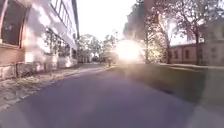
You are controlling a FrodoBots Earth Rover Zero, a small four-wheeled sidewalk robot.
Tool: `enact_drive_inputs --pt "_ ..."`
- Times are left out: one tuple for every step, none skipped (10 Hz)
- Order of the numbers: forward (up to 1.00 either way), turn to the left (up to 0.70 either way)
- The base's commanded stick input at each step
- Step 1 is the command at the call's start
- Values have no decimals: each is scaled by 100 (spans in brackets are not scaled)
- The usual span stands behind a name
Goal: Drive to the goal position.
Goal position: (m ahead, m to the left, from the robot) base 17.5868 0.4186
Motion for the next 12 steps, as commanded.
enact_drive_inputs --pt "70 35" --pt "70 35" --pt "70 35" --pt "70 35" --pt "70 35" --pt "70 35" --pt "70 35" --pt "70 0" --pt "70 0" --pt "70 0" --pt "70 0" --pt "70 0"
